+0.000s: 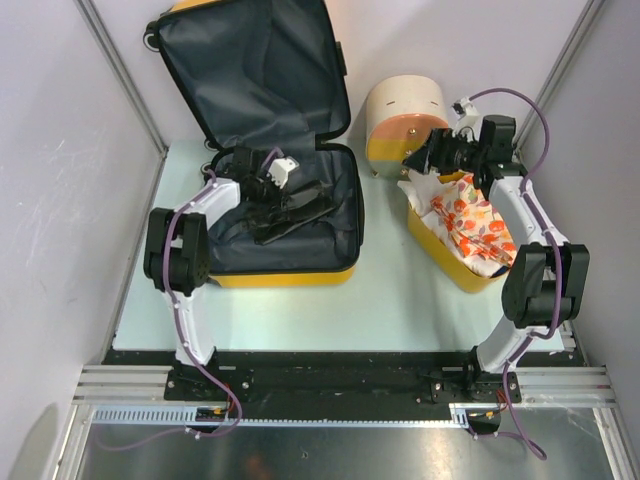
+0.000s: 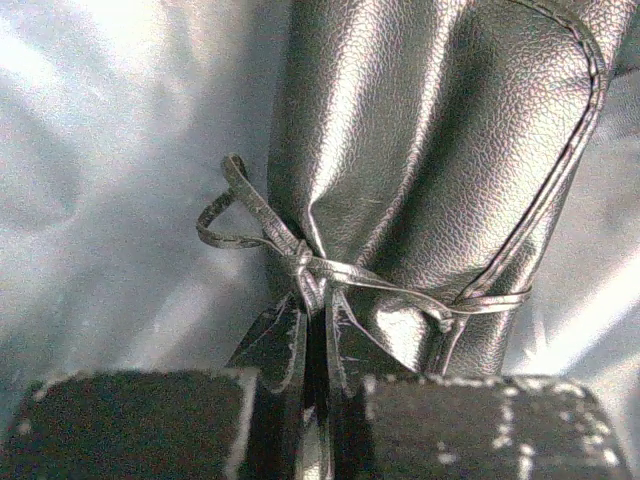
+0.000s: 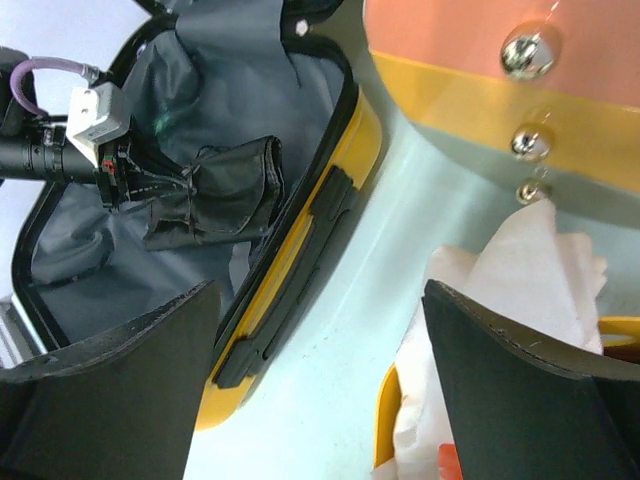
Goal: Open, take out, and arrange the luggage
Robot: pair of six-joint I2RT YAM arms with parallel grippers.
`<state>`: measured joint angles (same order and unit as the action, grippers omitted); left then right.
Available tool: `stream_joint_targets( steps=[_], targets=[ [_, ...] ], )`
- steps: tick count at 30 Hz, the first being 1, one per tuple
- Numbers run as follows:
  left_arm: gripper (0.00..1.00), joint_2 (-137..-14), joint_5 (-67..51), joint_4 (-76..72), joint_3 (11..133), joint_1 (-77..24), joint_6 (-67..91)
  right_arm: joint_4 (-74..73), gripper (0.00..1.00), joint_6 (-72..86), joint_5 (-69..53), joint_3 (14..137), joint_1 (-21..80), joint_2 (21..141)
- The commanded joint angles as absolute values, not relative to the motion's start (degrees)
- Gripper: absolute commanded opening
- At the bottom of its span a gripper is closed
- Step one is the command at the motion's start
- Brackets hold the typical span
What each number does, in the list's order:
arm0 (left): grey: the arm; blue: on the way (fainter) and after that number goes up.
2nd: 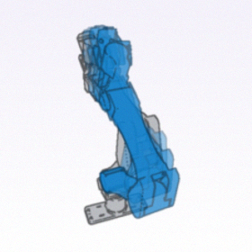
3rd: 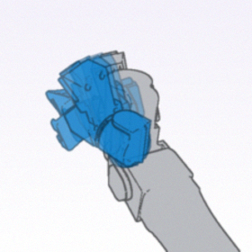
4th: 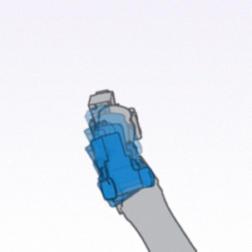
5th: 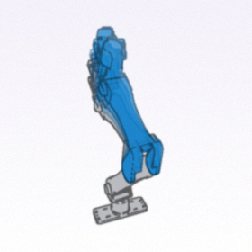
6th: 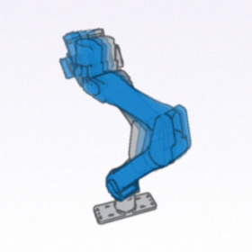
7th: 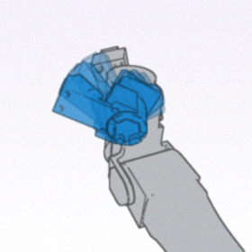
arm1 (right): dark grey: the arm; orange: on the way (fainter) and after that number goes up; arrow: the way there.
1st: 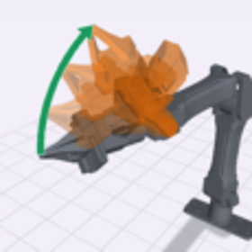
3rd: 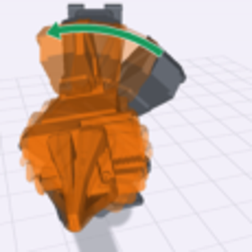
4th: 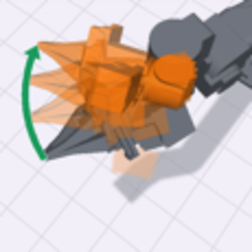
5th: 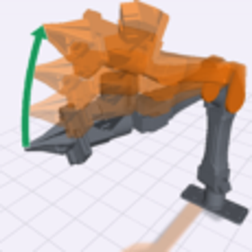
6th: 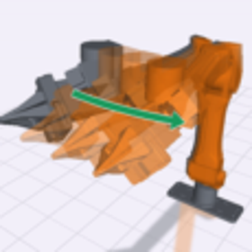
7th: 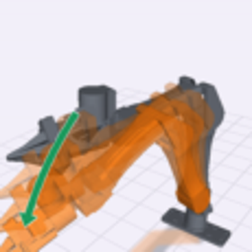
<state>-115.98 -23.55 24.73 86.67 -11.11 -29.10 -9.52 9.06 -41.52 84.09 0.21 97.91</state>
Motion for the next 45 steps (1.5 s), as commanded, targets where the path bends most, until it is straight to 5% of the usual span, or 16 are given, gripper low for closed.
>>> stream_joint_targets(
  steps=[1,20,29,33,35,36,38,39,40,44,45],
  targets=[
    [0.02,-108.29,-29.43,27.07,83.33,-11.43,-32.69,-13.26,0.86,6.77,-45.00,83.50,1.66,94.66],
    [0.00,-83.85,-36.65,26.98,77.25,-21.70,-39.11,-6.24,0.96,6.76,-57.48,84.11,15.99,98.09],
    [0.00,-83.58,-36.03,26.90,79.71,-25.66,-39.03,-13.87,0.68,5.46,-58.01,84.20,17.23,97.12],
    [0.00,-84.29,-36.21,26.72,81.21,-26.01,-38.76,-23.96,0.72,3.87,-58.80,84.55,17.05,95.72],
    [0.00,-84.90,-36.91,26.46,82.09,-26.37,-38.50,-25.83,0.61,3.60,-59.06,84.20,16.96,94.23],
    [0.00,-85.16,-36.91,26.46,82.35,-26.72,-38.58,-25.32,0.37,3.95,-59.06,83.68,16.88,93.44],
    [0.01,-85.95,-37.35,26.28,83.23,-27.16,-38.23,-23.74,0.11,5.62,-58.02,81.83,15.30,90.97],
    [0.03,-86.22,-37.61,26.28,83.49,-27.59,-38.23,-22.69,0.00,7.80,-57.40,81.48,14.51,90.18],
    [0.08,-86.48,-37.79,26.19,84.11,-27.77,-37.71,-22.15,0.00,8.95,-57.04,80.78,13.37,89.48],
    [0.77,-88.50,-35.17,26.37,86.57,-27.86,-32.79,-20.48,0.00,13.79,-56.95,79.46,4.15,85.01],
    [0.85,-88.59,-34.72,26.28,86.92,-27.86,-32.00,-21.09,0.00,14.23,-56.95,79.28,-0.05,84.29]
  ],
)
